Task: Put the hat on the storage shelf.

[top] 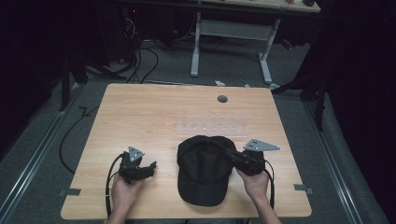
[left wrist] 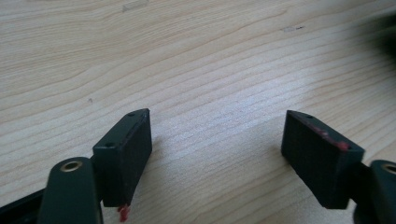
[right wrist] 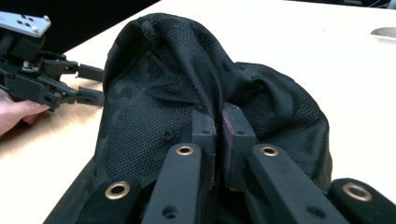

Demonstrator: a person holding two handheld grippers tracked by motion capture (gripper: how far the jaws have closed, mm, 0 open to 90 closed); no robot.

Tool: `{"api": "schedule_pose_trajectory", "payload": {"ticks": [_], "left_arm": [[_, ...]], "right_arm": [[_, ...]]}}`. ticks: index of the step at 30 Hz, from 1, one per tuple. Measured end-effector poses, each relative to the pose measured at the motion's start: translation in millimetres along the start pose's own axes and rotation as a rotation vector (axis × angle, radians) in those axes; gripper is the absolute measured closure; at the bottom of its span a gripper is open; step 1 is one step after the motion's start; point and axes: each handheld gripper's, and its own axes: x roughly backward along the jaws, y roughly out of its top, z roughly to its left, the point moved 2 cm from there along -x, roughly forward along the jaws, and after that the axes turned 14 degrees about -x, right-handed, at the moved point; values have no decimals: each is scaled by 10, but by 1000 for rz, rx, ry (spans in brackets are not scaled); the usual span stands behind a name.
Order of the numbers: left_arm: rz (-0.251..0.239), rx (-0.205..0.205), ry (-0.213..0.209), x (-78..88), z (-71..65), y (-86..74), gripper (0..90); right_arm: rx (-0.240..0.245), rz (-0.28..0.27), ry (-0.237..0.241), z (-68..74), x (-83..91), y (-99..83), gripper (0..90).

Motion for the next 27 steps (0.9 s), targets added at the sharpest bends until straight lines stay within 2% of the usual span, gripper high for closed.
{"api": "schedule_pose_trajectory", "payload": {"ticks": [1, 4, 5, 7, 10, 11, 14, 15, 16, 17, 19, 20, 22, 23, 25, 27], "left_arm": [[2, -6, -21, 15, -16, -5, 257], [10, -6, -27, 18, -27, -3, 259], [22, -1, -46, 28, -48, 3, 261], [26, 3, -57, 33, -64, 6, 261], [23, 24, -110, 87, -113, 50, 256], [23, 24, -110, 87, -113, 50, 255], [23, 50, -184, 157, -201, 122, 245], [23, 50, -184, 157, -201, 122, 240], [29, 62, -226, 188, -254, 151, 237], [29, 62, -226, 188, -254, 151, 232], [41, 71, -282, 231, -338, 189, 222], [41, 71, -282, 231, -338, 189, 217], [46, 78, -336, 284, -423, 232, 214], [46, 78, -336, 284, -423, 232, 211], [45, 88, -379, 335, -509, 275, 210], [49, 79, -407, 364, -559, 297, 209]], "right_arm": [[4, 0, 1, 0, 18, 3, 856], [12, -3, 3, 2, 47, 8, 855], [17, -9, 4, 4, 88, 26, 856], [18, -15, 5, 8, 112, 39, 856], [31, -41, 9, 21, 207, 106, 856], [31, -45, 12, 25, 228, 121, 856], [35, -61, 21, 35, 279, 165, 856], [35, -61, 21, 35, 279, 165, 856], [42, -73, 26, 50, 303, 192, 856], [46, -77, 28, 56, 312, 202, 856], [51, -84, 33, 66, 322, 220, 856], [51, -84, 33, 66, 322, 220, 856], [59, -83, 39, 74, 325, 233, 856], [59, -83, 39, 74, 325, 233, 856], [65, -84, 46, 76, 327, 236, 856], [67, -89, 49, 76, 332, 238, 856]]}}
